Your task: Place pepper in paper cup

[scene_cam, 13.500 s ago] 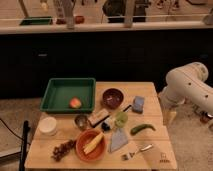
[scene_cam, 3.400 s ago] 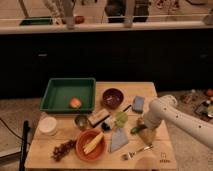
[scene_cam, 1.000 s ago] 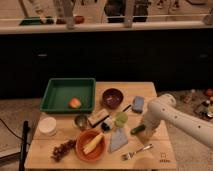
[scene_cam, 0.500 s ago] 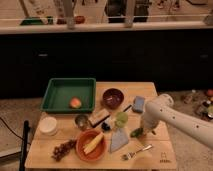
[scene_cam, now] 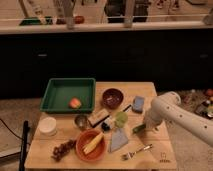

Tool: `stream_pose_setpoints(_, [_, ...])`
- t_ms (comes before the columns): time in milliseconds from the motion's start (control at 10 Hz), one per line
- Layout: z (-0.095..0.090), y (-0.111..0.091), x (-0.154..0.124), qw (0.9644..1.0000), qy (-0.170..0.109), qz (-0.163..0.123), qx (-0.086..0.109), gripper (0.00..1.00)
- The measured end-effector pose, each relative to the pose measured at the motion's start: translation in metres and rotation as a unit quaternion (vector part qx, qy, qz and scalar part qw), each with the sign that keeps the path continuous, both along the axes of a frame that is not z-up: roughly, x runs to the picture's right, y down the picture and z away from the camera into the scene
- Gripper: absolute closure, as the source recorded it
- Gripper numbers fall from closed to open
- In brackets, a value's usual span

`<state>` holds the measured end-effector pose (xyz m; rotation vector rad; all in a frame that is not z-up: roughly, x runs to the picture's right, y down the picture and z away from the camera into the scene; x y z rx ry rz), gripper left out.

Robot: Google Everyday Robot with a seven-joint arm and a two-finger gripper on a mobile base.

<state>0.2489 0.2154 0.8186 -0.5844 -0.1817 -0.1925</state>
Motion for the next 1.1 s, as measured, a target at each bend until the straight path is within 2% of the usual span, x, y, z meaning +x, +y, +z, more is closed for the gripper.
stream_pose_setpoints(300, [-0.006, -0.015, 0.002, 0.9999, -0.008, 0.004, 0.013, 1.0])
stream_pose_setpoints(700, [-0.019, -0.044, -0.007, 0.9991, -0.022, -0.005, 0.037, 1.0])
stream_pose_setpoints(1000, [-0.033, -0.064, -0.019, 0.9977, -0.031, -0.019, 0.057, 1.0])
stream_pose_setpoints(1100, [-0.043, -0.074, -0.028, 0.9964, -0.038, -0.031, 0.069, 1.0])
